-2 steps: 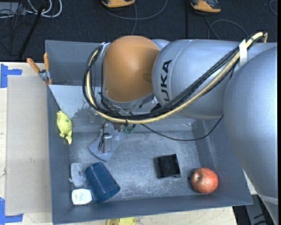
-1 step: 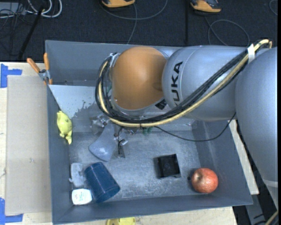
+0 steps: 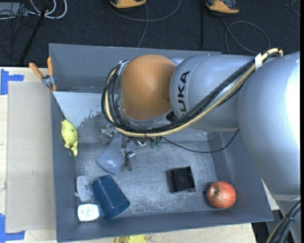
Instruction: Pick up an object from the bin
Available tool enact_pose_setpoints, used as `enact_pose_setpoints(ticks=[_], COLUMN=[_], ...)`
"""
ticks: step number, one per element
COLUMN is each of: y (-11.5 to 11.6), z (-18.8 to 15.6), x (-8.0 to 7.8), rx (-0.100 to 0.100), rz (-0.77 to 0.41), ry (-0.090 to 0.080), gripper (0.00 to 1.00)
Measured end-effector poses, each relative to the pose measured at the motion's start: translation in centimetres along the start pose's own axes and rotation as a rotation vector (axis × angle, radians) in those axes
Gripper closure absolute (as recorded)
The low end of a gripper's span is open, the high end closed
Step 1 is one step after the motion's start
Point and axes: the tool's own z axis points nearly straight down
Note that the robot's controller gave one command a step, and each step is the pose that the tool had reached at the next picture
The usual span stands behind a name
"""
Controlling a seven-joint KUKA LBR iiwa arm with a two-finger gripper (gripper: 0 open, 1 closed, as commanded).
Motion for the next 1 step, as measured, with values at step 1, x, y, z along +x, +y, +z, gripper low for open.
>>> enact_pose_setpoints(ticks=[1], y=[-0.09], z=[4.35], x=[-1.07], rx=[0.001], rz=[-0.264], ry=[-0.004], gripper=[0.00])
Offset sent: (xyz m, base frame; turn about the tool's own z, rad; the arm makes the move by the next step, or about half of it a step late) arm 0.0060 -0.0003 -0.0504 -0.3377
